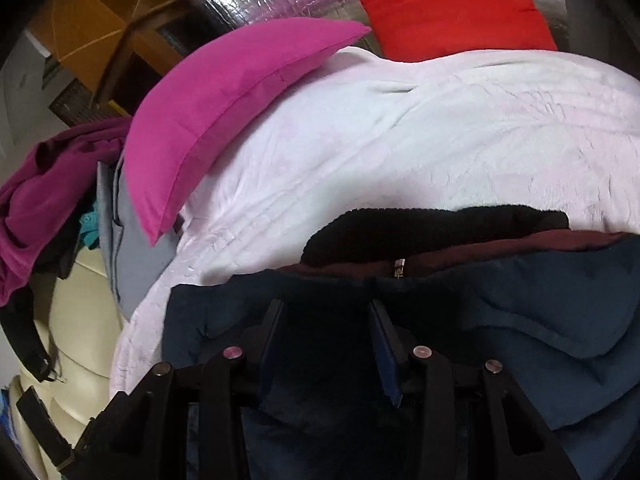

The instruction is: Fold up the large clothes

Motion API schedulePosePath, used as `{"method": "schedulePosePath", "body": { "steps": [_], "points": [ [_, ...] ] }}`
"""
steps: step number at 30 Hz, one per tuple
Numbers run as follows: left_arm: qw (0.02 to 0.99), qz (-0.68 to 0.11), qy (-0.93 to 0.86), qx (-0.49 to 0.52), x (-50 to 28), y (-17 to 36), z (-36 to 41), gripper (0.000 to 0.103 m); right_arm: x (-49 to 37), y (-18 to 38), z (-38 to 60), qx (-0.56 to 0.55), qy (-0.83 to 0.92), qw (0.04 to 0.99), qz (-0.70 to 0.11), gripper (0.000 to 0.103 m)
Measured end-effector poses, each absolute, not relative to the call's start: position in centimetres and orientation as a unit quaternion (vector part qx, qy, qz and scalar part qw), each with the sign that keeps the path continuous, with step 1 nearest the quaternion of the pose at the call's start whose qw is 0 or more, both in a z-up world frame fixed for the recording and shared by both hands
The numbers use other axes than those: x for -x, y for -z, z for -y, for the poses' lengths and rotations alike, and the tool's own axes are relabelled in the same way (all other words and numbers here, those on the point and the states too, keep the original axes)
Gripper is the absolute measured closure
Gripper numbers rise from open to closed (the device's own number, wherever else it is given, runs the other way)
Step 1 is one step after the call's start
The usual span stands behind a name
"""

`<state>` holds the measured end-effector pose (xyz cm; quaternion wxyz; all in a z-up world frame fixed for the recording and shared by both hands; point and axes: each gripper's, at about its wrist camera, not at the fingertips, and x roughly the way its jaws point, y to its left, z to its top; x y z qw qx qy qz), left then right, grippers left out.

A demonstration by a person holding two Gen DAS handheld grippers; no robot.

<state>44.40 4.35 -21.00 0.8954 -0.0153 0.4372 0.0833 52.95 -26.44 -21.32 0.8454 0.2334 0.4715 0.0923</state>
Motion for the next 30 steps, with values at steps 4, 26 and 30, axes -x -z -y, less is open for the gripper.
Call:
{"method": "schedulePosePath", "body": {
  "steps": [4, 26, 30],
  "points": [
    [0.906, -0.417, -0.073, 0.025, -43.9, 20.0, -4.4, 0.026, -50.1, 18.8, 28.1, -0.227, -0.092, 0.865, -0.438, 0.057],
    [0.929, -0.366, -0.049, 0.01, -43.0, 18.2, -2.3, 0.026, -45.7, 24.1, 41.1, -0.201, 0.089, 0.859, -0.463, 0.054],
    [0.931, -0.362, -0.049, 0.007, -42.8, 18.1, -2.2, 0.026, -43.1, 22.1, 40.5, -0.189, 0.085, 0.869, -0.45, 0.054]
  ]
}}
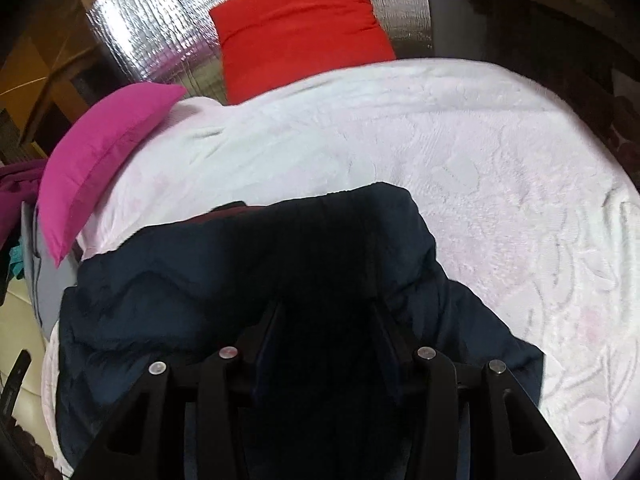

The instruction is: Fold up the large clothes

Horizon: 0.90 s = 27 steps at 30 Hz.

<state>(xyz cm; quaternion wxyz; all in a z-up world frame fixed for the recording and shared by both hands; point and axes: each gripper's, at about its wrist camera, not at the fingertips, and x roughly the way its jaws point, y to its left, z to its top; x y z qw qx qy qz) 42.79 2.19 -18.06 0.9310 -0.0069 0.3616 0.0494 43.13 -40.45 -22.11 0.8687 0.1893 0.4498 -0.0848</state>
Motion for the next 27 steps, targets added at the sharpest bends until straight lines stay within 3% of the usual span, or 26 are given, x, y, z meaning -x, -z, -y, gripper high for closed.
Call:
{"method": "schedulePosePath", "body": {
  "steps": [8, 15, 21, 27],
  "points": [
    [0.932, -0.36, -0.047, 0.003, -42.3, 18.0, -2.0, 0.026, -36.7, 19.3, 37.7, -0.16, 0.048, 0.888, -0.429, 0.051],
    [0.928, -0.368, -0.053, -0.001, -42.4, 18.5, -1.9, 0.026, -34.5, 22.5, 35.9, -0.161, 0.014, 0.868, -0.47, 0.05],
    [0.862, -0.498, -0.09, 0.009, -45.2, 23.9, -3.2, 0.026, -35.0, 23.0, 36.7, -0.179, -0.005, 0.866, -0.468, 0.05],
    [0.872, -0.479, -0.068, 0.069, -44.3, 22.3, -4.9, 0.026, -32.4, 20.9, 41.3, -0.237, 0.014, 0.884, -0.403, 0.049]
  ]
}}
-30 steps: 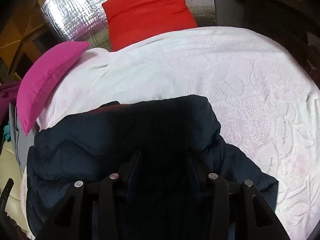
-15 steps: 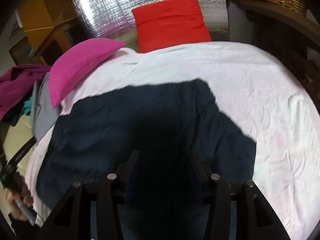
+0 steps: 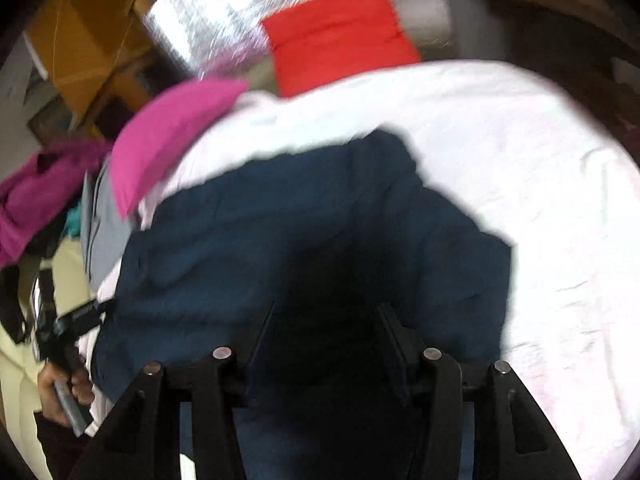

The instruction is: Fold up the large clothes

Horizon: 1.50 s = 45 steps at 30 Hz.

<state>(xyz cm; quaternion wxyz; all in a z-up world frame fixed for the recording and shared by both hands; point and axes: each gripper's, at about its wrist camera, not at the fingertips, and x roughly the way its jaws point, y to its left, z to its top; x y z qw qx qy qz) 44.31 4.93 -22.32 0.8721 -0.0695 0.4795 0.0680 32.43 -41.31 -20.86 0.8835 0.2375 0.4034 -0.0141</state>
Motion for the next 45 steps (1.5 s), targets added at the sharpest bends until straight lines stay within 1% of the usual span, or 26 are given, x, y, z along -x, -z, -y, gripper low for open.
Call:
{"method": "schedulePosePath", "body": {
  "steps": [1, 3, 4, 6, 7, 9, 10, 12, 14, 16, 17, 21, 27, 28, 29, 30, 35, 42, 45],
  "points": [
    [0.876, -0.473, -0.065, 0.071, -44.1, 22.0, -4.9, 0.026, -32.2, 21.0, 42.0, -0.25, 0.016, 0.882, -0.4, 0.049],
    [0.881, -0.465, -0.056, 0.067, -43.7, 21.7, -4.7, 0.026, -32.3, 21.9, 42.3, -0.248, 0.024, 0.871, -0.423, 0.051],
    [0.879, -0.47, -0.061, 0.057, -43.9, 22.0, -4.5, 0.026, -32.6, 22.8, 42.3, -0.241, 0.03, 0.863, -0.442, 0.059],
    [0.863, -0.498, -0.078, 0.034, -44.8, 23.5, -4.2, 0.026, -33.4, 24.3, 42.2, -0.227, 0.043, 0.854, -0.465, 0.071],
    [0.855, -0.513, -0.071, 0.034, -45.2, 24.4, -4.2, 0.026, -33.6, 24.5, 42.2, -0.227, 0.04, 0.854, -0.467, 0.071],
    [0.854, -0.514, -0.069, 0.038, -45.3, 24.5, -4.3, 0.026, -33.6, 24.0, 42.2, -0.226, 0.037, 0.855, -0.466, 0.071],
    [0.86, -0.505, -0.067, 0.034, -44.9, 24.0, -4.2, 0.026, -33.3, 23.6, 42.3, -0.234, 0.036, 0.855, -0.461, 0.069],
    [0.879, -0.474, -0.059, 0.017, -43.6, 22.6, -3.7, 0.026, -32.3, 22.4, 42.3, -0.244, 0.038, 0.861, -0.445, 0.069],
    [0.902, -0.427, -0.06, -0.015, -41.1, 20.8, -2.8, 0.026, -30.7, 20.6, 41.5, -0.225, 0.049, 0.876, -0.425, 0.063],
    [0.919, -0.389, -0.043, -0.036, -38.5, 19.1, -1.7, 0.026, -28.9, 19.3, 40.5, -0.206, 0.058, 0.889, -0.404, 0.031],
    [0.926, -0.372, -0.037, -0.048, -36.9, 18.3, -1.1, 0.025, -27.5, 18.5, 39.7, -0.193, 0.06, 0.898, -0.392, 0.027],
    [0.943, -0.328, -0.012, -0.055, -30.9, 16.2, 0.2, 0.014, -23.6, 16.8, 37.6, -0.154, 0.058, 0.902, -0.398, 0.027],
    [0.956, -0.29, 0.028, -0.035, -23.7, 11.2, 0.8, 0.013, -17.4, 13.5, 35.7, -0.152, 0.045, 0.914, -0.374, 0.027],
    [0.959, -0.281, 0.028, -0.034, -22.6, 10.1, 1.0, 0.012, -16.8, 12.9, 35.3, -0.148, 0.043, 0.916, -0.371, 0.027],
    [0.961, -0.273, 0.026, -0.034, -21.5, 9.0, 0.9, 0.008, -16.1, 12.2, 34.7, -0.141, 0.042, 0.918, -0.368, 0.027],
    [0.964, -0.263, 0.022, -0.033, -20.5, 8.0, 0.8, 0.006, -15.4, 11.5, 34.1, -0.135, 0.042, 0.921, -0.364, 0.027],
    [0.976, -0.217, 0.003, -0.031, -16.2, 4.0, 0.1, 0.003, -11.8, 8.5, 31.5, -0.12, 0.036, 0.933, -0.338, 0.026],
    [0.981, -0.193, 0.006, -0.025, -11.2, 0.6, -0.4, 0.003, -7.8, 5.5, 28.1, -0.072, 0.043, 0.949, -0.304, 0.023],
    [0.984, -0.179, 0.002, -0.026, -9.3, -0.6, -0.4, 0.003, -5.8, 4.1, 27.2, -0.064, 0.042, 0.956, -0.284, 0.021]
  ]
}}
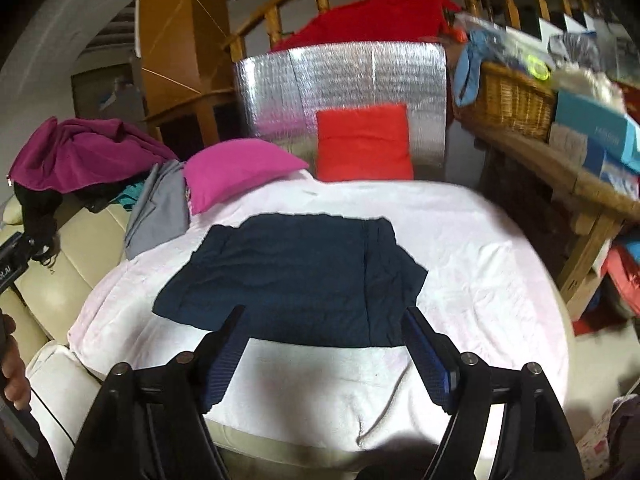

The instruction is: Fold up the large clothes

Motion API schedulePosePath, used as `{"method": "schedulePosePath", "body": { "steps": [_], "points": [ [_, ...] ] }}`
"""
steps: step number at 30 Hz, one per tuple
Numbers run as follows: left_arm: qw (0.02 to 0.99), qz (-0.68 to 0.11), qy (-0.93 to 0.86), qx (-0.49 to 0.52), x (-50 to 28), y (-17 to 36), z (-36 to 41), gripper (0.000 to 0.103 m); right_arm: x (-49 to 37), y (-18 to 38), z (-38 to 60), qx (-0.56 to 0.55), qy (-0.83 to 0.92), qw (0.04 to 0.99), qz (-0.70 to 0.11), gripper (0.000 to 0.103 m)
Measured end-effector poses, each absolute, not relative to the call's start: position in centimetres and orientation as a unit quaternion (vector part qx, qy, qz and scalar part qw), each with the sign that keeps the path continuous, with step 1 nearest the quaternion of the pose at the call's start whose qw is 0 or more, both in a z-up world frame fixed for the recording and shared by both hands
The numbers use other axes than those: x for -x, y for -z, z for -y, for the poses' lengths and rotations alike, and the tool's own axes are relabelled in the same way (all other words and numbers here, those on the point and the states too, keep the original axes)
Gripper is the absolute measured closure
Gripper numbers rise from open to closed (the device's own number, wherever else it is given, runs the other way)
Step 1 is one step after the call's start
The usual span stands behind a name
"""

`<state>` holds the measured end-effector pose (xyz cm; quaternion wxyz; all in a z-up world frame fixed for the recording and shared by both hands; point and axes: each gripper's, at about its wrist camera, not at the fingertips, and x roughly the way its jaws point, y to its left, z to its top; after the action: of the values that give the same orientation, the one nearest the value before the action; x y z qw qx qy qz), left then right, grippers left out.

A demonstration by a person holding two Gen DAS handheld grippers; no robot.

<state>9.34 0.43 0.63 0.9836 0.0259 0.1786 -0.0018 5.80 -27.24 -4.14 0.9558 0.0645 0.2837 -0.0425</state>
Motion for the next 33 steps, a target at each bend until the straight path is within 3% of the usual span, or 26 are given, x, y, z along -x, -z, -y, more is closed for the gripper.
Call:
{"method": "schedulePosePath", "body": {
  "steps": [10, 33],
  "points": [
    [0.988, -0.154, -0.013, -0.025, -5.4, -3.3, -0.3, 0.001, -1.2, 1.5, 26.9, -0.069, 0.054, 0.967, -0.241, 0.014],
    [0.989, -0.142, -0.038, -0.03, -3.1, -4.2, -0.6, 0.0, 0.6, 1.6, 27.2, -0.085, 0.052, 0.966, -0.238, 0.013]
  ]
}}
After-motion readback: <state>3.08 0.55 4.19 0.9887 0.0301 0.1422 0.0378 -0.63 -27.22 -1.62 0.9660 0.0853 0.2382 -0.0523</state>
